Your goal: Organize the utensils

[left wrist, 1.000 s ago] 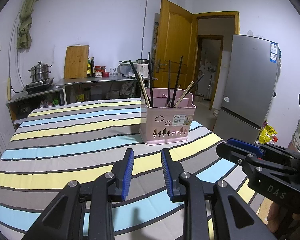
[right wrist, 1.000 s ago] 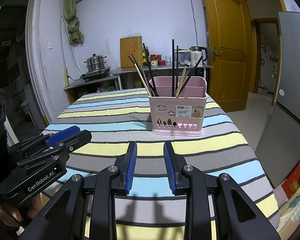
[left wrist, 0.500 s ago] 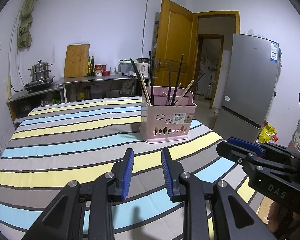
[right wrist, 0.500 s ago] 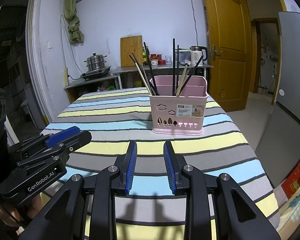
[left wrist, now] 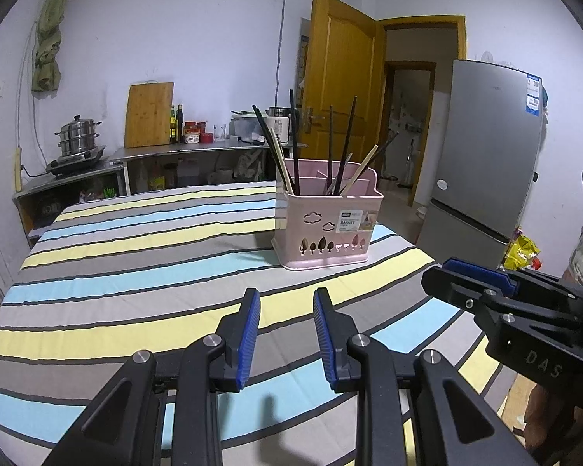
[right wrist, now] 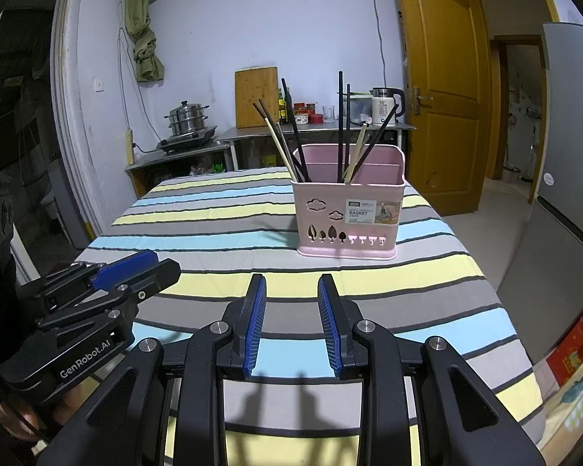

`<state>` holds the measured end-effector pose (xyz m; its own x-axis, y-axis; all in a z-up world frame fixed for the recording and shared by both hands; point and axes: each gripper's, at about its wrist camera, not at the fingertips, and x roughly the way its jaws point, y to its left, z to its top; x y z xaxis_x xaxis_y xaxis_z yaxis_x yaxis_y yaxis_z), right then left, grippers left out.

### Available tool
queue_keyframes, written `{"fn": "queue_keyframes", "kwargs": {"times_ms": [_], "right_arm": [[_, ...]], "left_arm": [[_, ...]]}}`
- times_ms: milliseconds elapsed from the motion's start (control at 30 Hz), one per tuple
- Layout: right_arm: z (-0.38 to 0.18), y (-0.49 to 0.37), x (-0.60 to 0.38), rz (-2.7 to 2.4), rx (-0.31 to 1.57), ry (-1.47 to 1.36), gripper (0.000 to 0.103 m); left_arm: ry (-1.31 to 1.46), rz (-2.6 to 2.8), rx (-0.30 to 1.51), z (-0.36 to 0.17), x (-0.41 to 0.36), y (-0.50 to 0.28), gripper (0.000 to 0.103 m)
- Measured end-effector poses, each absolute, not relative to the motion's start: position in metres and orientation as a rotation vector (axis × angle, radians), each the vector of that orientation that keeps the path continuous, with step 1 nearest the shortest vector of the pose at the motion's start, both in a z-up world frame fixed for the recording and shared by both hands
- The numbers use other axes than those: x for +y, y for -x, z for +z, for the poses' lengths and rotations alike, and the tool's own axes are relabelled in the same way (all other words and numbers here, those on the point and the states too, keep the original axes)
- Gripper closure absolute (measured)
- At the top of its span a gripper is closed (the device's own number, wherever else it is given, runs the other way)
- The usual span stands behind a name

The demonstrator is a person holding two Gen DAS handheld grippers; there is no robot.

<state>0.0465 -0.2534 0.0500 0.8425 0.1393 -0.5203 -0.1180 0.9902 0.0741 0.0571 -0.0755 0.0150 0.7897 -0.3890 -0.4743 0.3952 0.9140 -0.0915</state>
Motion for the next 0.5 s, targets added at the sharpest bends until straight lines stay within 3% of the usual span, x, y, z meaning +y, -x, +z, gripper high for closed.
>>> {"fn": "queue_keyframes", "kwargs": {"times_ms": [500], "right_arm": [[0.0471,-0.0464,-0.2557,0.133,0.563,-0.039,0.075]], "left_arm": [[-0.009,-0.407,0.514,0.0114,-0.0757,-0.0569,0.075]]}}
